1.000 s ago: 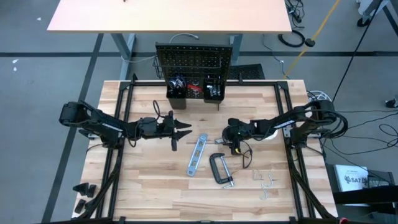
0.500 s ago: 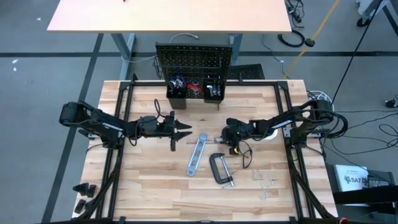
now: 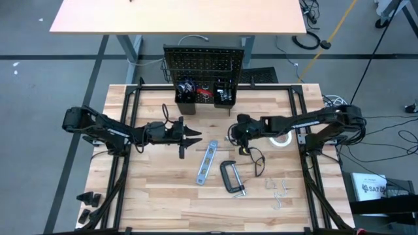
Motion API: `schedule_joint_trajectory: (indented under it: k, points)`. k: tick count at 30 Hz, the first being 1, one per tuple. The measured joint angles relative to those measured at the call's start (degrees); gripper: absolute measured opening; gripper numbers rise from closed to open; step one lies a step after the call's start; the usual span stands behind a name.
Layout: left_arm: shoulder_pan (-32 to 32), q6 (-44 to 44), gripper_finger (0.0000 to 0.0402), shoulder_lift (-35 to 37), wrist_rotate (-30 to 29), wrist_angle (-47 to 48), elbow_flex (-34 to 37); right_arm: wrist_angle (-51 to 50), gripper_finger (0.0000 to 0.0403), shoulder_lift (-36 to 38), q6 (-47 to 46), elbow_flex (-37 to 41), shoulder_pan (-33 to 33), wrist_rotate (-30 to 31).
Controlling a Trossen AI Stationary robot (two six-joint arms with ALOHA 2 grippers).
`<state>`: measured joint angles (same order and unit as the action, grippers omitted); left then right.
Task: Hang tools onto peg board
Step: Put the cutter blades box into the right black bin on the peg board
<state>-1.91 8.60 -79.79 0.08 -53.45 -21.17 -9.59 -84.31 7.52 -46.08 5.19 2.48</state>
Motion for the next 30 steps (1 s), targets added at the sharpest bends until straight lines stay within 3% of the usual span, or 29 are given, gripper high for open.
schedule_joint_trajectory:
  k: [7, 13, 16, 25, 30]
  points:
    - [0.00, 0.00, 0.0121, 0.00, 0.00, 0.31, 0.00, -10.50, 0.0099, 4.58, 2.16, -10.63, 0.11, 0.45]
    - [0.00, 0.09, 0.0121, 0.00, -0.01, 0.44, 0.00, -17.00, 0.0099, 5.94, -6.53, -19.04, 0.15, 15.30]
    - [0.00, 0.11, 0.0121, 0.00, -0.04, 0.42, 0.00, -18.03, 0.0099, 5.92, -13.04, -22.27, 0.63, 19.54]
    - [-0.11, 1.73, 0.0121, 0.00, -0.39, -1.28, 0.00, -15.22, 0.0099, 5.27, -20.99, -25.01, 4.67, 20.28]
    - [-0.26, 3.18, 0.0121, 0.00, -0.44, -3.26, 0.00, -15.45, 0.0099, 3.67, -30.78, -25.01, 8.47, 20.18]
